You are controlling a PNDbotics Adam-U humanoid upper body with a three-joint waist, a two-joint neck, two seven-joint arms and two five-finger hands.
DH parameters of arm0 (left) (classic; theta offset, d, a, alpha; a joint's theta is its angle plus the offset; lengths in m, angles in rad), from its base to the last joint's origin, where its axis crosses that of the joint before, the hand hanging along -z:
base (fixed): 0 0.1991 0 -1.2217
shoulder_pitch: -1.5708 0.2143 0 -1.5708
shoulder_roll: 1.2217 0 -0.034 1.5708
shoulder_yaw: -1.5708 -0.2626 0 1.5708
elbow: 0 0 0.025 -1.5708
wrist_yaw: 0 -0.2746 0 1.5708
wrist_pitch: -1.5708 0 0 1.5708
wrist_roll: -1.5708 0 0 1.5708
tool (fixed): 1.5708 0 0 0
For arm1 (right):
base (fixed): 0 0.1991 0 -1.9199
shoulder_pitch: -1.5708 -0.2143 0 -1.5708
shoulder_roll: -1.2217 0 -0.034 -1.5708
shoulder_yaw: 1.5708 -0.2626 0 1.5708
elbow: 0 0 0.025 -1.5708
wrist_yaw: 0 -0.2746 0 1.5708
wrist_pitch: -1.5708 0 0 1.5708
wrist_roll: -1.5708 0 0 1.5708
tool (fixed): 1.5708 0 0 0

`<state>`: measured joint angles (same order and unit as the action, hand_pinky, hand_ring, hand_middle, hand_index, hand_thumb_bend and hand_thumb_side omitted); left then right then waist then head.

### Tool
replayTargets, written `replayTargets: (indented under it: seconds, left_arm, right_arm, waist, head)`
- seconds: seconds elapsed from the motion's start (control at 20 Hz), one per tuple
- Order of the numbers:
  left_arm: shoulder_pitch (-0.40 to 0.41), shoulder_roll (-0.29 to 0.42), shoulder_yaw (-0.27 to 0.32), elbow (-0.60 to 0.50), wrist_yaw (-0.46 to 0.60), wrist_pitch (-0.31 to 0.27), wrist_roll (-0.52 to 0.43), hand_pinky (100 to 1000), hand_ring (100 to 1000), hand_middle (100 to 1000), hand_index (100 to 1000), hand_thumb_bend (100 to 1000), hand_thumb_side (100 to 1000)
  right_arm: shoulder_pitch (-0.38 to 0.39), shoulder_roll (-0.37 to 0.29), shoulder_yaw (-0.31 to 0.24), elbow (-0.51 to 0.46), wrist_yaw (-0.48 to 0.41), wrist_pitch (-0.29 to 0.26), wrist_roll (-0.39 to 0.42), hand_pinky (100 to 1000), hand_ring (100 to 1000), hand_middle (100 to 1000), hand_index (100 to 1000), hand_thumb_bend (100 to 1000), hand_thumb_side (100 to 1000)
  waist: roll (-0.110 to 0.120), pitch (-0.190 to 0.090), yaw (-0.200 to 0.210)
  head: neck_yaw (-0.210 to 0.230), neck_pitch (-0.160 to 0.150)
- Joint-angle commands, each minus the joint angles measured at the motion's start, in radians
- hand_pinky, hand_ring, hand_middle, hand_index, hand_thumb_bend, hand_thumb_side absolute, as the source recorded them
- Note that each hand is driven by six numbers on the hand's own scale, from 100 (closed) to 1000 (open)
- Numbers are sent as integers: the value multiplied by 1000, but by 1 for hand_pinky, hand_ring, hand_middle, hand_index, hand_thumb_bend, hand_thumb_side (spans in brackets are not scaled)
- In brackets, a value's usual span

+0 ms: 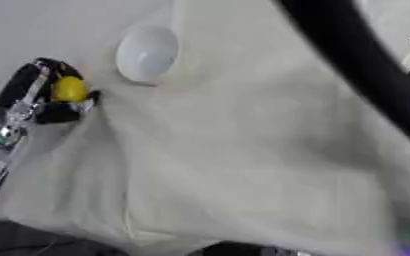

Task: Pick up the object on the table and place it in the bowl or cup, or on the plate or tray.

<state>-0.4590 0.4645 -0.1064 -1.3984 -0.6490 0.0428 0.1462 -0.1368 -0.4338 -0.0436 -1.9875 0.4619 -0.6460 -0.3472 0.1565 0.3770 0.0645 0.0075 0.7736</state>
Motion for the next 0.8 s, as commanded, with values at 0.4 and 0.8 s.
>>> replayTargets:
  seconds: [0.4,0.8]
  left_arm:
    - [-20,-23,48,-40,8,-14,118,100,100,100,173,100,100]
    - [-40,29,58,-63,72,-22,143,100,100,100,176,100,100]
  right_arm:
    - [-7,-15,-7,-12,9,30,-30,315,657,819,794,100,915]
    - [-4,-16,-4,-12,10,52,-43,296,643,809,791,100,908]
  waist:
    - [-10,-10,7]
    - [-11,-15,8]
  head:
    - [-9,-4]
    - [-15,-4]
